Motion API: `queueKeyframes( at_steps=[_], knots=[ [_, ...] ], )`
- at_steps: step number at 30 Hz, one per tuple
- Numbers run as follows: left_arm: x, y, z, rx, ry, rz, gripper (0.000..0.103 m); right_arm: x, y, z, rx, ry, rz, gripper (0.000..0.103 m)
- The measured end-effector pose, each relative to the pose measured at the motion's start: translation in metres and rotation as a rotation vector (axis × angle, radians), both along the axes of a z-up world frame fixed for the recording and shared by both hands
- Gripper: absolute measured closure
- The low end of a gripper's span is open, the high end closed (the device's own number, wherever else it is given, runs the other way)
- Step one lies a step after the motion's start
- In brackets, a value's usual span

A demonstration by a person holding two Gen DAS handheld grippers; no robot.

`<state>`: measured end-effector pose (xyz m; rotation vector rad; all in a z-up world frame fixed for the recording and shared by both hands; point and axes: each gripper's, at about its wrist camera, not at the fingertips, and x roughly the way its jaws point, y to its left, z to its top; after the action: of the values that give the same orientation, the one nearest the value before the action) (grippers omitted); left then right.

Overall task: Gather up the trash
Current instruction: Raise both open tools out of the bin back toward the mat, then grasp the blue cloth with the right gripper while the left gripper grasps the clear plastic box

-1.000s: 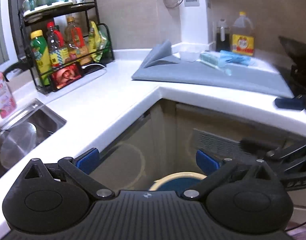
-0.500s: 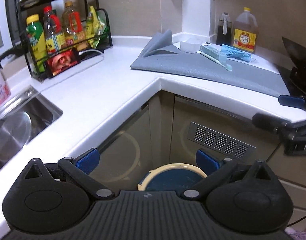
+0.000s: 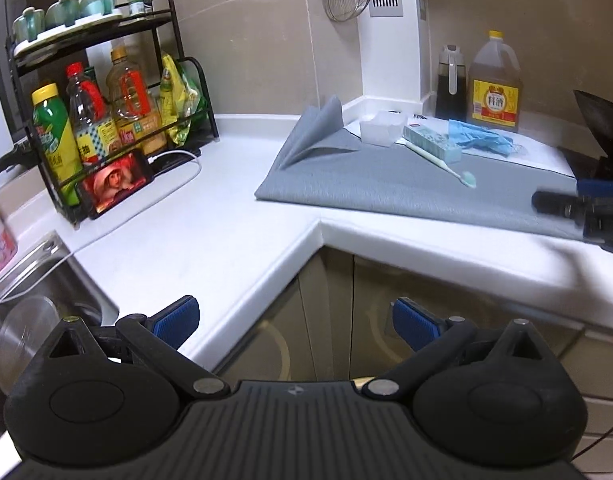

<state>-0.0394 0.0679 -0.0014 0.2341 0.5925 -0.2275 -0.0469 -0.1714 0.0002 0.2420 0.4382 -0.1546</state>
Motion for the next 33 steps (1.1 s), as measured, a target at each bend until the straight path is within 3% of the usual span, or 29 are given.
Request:
queueKeyframes(
  at_steps=[11,16,20,26,28,30,32,33],
  knots=[
    [0.084,-0.026,0.008,0.021,0.015,-0.011,0.000,0.096,-0.093,-0.005,-0.107,0.071,-0.235,0.000],
    [0.120,-0.041,0.009,0.046,0.021,-0.033,0.000,0.153,-0.134,-0.024,-0.242,0.163,-0.347,0.000],
    [0.144,-0.054,0.005,0.075,0.031,-0.061,0.000,0.200,-0.159,-0.050,-0.223,0.257,-0.310,0.000],
    [0.186,-0.075,-0.002,0.102,0.027,-0.101,0.000,0.261,-0.168,-0.080,-0.341,0.371,-0.255,0.000],
    [0.205,-0.085,0.000,0.086,0.021,-0.134,0.000,0.272,-0.176,-0.090,-0.322,0.410,-0.239,0.000],
    [0.227,-0.101,0.003,0.063,0.012,-0.192,0.000,0.268,-0.186,-0.092,-0.209,0.388,-0.246,0.008],
    [0.250,-0.120,0.005,0.041,-0.023,-0.238,0.000,0.254,-0.193,-0.087,-0.086,0.366,-0.281,0.057],
    [0.260,-0.131,0.004,0.035,-0.043,-0.268,0.000,0.246,-0.193,-0.085,-0.052,0.359,-0.326,0.059]
  ],
)
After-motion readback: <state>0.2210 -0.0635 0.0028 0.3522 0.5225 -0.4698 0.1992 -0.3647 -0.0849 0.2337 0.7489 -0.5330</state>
